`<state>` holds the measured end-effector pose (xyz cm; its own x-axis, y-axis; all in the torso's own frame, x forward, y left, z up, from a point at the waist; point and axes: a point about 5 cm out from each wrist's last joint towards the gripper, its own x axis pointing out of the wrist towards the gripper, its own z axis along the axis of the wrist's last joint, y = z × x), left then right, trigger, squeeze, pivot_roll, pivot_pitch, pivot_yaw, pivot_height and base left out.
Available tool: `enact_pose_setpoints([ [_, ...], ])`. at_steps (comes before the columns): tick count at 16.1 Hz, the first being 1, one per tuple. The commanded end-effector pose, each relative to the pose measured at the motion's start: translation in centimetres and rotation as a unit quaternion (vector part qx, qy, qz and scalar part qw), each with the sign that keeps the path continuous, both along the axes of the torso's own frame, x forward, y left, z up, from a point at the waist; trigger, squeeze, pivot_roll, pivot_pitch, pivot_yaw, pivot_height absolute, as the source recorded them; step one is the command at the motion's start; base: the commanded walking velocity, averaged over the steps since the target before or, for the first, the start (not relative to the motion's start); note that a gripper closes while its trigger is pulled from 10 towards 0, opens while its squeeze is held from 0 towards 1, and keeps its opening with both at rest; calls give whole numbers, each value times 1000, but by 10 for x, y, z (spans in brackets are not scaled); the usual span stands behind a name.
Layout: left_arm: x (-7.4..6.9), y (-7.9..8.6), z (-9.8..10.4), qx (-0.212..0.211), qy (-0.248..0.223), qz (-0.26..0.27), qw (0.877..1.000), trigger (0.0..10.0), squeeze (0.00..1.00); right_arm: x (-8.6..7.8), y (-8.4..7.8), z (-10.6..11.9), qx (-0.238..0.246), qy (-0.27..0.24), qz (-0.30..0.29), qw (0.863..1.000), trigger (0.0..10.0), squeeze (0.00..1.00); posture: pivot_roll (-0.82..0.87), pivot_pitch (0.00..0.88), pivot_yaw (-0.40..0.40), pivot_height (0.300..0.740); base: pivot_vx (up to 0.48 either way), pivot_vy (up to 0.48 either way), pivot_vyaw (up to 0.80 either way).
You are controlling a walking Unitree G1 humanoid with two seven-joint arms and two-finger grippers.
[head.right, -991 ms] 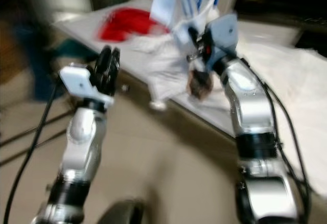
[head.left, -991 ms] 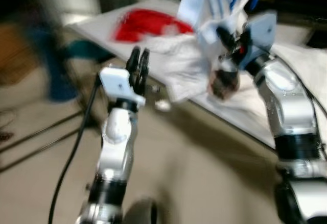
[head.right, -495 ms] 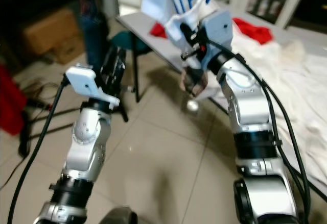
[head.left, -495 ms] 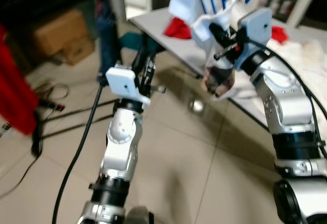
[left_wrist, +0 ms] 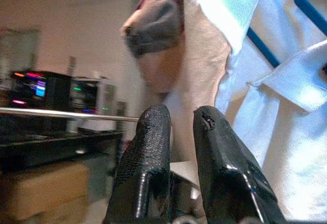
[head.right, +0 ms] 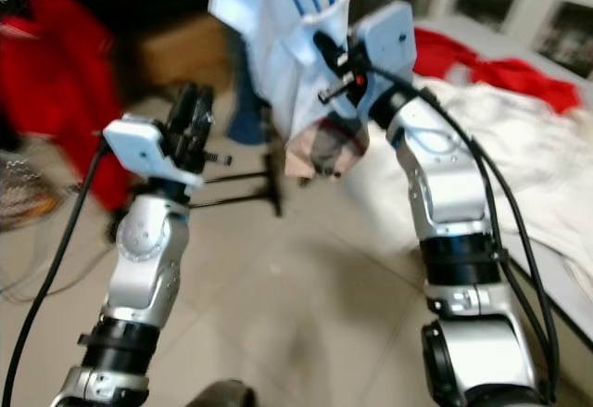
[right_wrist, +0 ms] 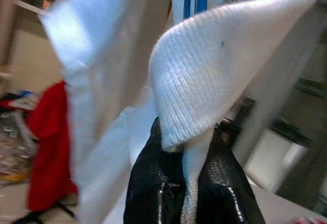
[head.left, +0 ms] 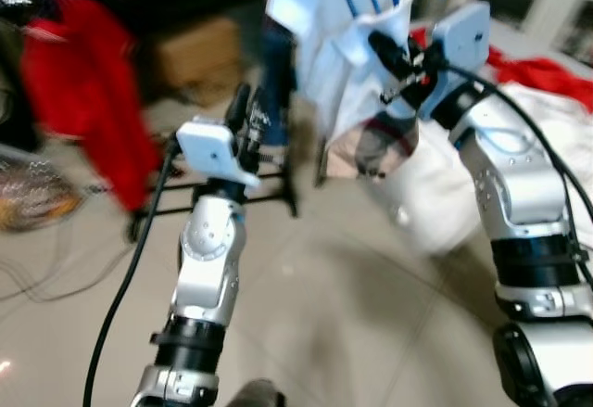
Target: Hang hanger
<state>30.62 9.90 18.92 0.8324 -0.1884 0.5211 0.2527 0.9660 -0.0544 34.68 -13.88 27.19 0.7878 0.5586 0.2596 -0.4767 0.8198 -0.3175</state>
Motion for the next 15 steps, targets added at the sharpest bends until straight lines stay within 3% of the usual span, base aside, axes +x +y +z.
enact_pose_setpoints([
  [1, 0, -7, 3, 5, -5, -12, 1000, 10000, 0, -5, -1, 9, -11, -23, 8, 1000, 10000, 0, 174, 0, 12, 740, 0, 0, 800],
  [5, -1, -10, 3, 9, -7, -20, 1000, 10000, 0, -6, 0, 4, -26, -13, 21, 999, 10000, 0, 172, 0, 11, 740, 0, 0, 800],
  [7, -1, -12, 2, 13, -8, -26, 1000, 10000, 0, -10, 9, -13, -55, 18, 56, 997, 10000, 0, 174, 0, 8, 740, 0, 0, 0],
  [11, -3, -15, -3, 18, 2, -40, 999, 10000, 0, -14, 26, -52, -65, 71, 78, 992, 10000, 0, 180, 0, 5, 740, 0, 0, 0],
  [15, -8, -21, -16, 35, 26, -76, 996, 10000, 0, -26, 43, -112, -93, 116, 89, 985, 10000, 0, 182, 2, -1, 740, 0, 0, 0],
])
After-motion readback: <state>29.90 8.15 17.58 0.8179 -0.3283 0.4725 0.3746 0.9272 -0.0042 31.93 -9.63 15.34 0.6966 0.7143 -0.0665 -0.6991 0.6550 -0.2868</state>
